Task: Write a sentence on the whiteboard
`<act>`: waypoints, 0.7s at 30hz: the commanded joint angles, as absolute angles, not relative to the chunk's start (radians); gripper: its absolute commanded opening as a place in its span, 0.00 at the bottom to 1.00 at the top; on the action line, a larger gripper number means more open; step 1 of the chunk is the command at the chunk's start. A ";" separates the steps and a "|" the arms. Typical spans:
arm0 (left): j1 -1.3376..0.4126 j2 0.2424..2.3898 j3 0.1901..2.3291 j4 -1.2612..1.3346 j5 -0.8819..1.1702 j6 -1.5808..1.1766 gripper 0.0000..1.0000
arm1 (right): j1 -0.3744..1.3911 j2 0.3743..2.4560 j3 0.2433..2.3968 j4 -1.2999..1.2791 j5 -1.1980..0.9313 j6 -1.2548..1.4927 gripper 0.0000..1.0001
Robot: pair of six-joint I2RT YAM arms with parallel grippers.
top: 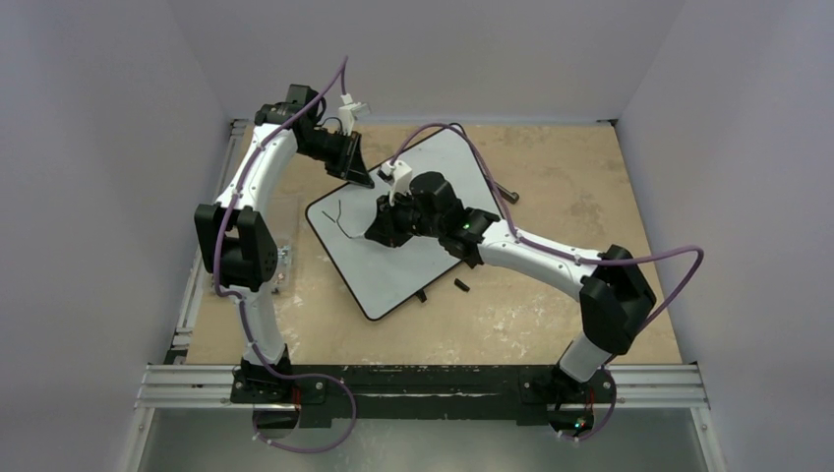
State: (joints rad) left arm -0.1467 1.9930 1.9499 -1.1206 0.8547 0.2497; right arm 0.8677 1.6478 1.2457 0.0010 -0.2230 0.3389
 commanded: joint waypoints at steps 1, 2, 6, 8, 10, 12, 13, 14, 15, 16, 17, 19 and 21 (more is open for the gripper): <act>-0.149 1.939 1.946 -1.114 0.690 0.314 0.00 | 0.866 1.575 1.305 0.018 -0.294 0.311 0.00; -0.149 1.936 1.944 -1.112 0.690 0.314 0.00 | 0.865 1.566 1.305 0.030 -0.316 0.320 0.00; -0.150 1.929 1.941 -1.112 0.687 0.313 0.00 | 0.863 1.545 1.317 0.053 -0.302 0.333 0.00; -0.150 1.926 1.941 -1.112 0.686 0.313 0.00 | 0.861 1.549 1.332 0.049 -0.279 0.329 0.00; -0.150 1.925 1.939 -1.112 0.684 0.313 0.00 | 0.856 1.557 1.350 0.042 -0.242 0.328 0.00; -0.150 1.925 1.938 -1.112 0.681 0.314 0.00 | 0.847 1.566 1.368 0.034 -0.204 0.328 0.00; -0.152 1.924 1.937 -1.111 0.681 0.314 0.00 | 0.845 1.571 1.376 0.031 -0.183 0.327 0.00; -0.152 1.925 1.936 -1.111 0.680 0.315 0.00 | 0.842 1.578 1.384 0.027 -0.170 0.325 0.00; -0.152 1.925 1.936 -1.111 0.679 0.314 0.00 | 0.842 1.582 1.390 0.023 -0.162 0.321 0.00; -0.153 1.925 1.936 -1.111 0.678 0.314 0.00 | 0.840 1.589 1.398 0.018 -0.155 0.316 0.00; -0.153 1.925 1.936 -1.111 0.677 0.315 0.00 | 0.840 1.599 1.403 0.013 -0.150 0.312 0.00; -0.155 1.925 1.936 -1.111 0.676 0.315 0.00 | 0.838 1.609 1.407 0.007 -0.140 0.310 0.00; -0.156 1.923 1.936 -1.111 0.672 0.313 0.00 | 0.836 1.614 1.405 0.008 -0.133 0.309 0.00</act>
State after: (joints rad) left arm -0.1513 1.9717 1.9396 -1.1301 0.8352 0.2497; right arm 0.8391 1.5986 1.3647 0.0082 -0.1776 0.3313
